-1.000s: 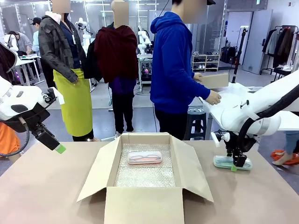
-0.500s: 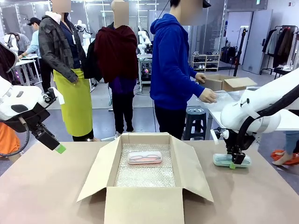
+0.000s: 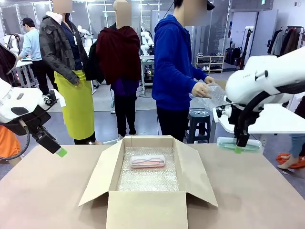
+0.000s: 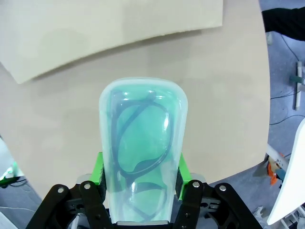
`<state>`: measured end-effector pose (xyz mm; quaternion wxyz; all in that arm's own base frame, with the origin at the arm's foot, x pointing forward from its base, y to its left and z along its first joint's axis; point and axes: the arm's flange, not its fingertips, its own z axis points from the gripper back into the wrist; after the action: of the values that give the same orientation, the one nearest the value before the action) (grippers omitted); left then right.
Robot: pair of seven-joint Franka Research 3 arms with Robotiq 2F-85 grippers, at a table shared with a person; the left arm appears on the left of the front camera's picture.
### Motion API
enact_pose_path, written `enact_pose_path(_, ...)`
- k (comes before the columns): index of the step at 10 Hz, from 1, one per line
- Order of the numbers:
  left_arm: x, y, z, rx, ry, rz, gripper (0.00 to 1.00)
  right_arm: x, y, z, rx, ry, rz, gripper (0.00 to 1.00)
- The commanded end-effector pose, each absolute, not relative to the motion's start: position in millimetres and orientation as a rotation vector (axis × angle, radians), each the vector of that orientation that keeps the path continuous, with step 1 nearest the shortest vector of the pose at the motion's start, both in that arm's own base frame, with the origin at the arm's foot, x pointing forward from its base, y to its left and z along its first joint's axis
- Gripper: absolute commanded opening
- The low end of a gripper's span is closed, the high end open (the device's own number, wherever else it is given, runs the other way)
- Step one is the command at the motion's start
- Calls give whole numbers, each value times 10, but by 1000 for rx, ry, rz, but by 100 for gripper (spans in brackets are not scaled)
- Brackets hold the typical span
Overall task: Pack the glasses set securely to prepare it for shipping.
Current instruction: Put the Glasses case from the right side of the table into the Package Box.
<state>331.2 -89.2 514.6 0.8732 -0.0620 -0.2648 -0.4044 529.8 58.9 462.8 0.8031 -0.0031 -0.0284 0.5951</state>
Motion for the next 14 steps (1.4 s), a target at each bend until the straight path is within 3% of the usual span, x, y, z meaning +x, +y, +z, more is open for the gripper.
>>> enact_pose_path(1, 3308, -874, 5155, -123, -555, -850, 100, 5266, 916, 4756, -30, -28, 1246, 41)
enact_pose_path(6, 3308, -874, 5155, -123, -555, -850, 100, 5434, 2112, 5094, -9, -74, 1227, 41)
enact_pose_path(10, 3308, -874, 5155, -123, -555, -850, 100, 5262, 3101, 4802, -20, -77, 1229, 41)
enact_pose_path(14, 3308, -874, 5155, -123, -555, -850, 100, 5155, 3613, 4447, -3, -70, 1236, 41)
